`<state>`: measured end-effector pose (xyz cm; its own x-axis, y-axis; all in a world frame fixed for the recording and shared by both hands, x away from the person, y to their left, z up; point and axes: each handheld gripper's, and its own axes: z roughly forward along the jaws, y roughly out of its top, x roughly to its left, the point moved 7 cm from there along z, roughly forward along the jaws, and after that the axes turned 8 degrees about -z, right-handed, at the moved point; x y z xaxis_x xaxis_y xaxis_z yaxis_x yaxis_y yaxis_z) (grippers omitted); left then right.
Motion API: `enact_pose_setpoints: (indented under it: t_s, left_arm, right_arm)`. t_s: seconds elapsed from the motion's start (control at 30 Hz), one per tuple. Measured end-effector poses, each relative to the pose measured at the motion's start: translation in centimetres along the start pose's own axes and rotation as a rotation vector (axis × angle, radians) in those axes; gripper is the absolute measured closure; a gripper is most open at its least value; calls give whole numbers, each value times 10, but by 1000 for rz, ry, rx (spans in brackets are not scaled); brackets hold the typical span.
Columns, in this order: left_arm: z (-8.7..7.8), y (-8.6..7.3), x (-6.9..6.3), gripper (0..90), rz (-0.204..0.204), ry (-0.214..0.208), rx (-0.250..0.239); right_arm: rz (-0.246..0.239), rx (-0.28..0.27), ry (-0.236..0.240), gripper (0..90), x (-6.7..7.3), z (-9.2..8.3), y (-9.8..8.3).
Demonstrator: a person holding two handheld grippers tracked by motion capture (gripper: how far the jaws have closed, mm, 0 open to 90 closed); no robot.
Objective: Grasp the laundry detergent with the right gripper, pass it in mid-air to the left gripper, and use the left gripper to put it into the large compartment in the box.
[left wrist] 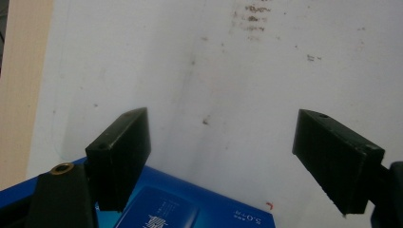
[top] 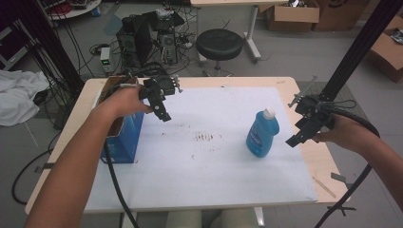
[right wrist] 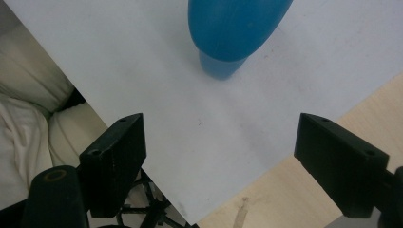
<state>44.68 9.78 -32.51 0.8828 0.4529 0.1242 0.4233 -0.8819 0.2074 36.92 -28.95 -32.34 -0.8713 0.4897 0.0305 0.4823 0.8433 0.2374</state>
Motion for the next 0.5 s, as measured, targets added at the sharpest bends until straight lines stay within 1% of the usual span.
enact_pose_setpoints:
  t_s: [0.2,0.33,0.37,0.4,0.43,0.47,0.5]
  left_arm:
    - [1,1,0,209,4,3,-1]
    - [1,2,-1,209,10,2,-1]
    - [2,2,-1,209,11,2,-3]
    - [1,3,-1,209,11,0,-3]
    - [2,3,0,209,13,1,-2]
    - [2,3,0,209,11,-1,-2]
    - [2,2,0,209,10,0,-1]
  right_arm:
    - [36,-16,-21,184,4,3,0]
    - [79,-40,-48,184,3,7,0]
    - [85,-43,-51,186,4,8,-1]
    - [107,-48,-56,185,4,11,-1]
    - [107,-48,-56,185,4,11,-1]
    - [128,-59,-59,182,4,14,-1]
    - [128,-59,-59,182,4,14,-1]
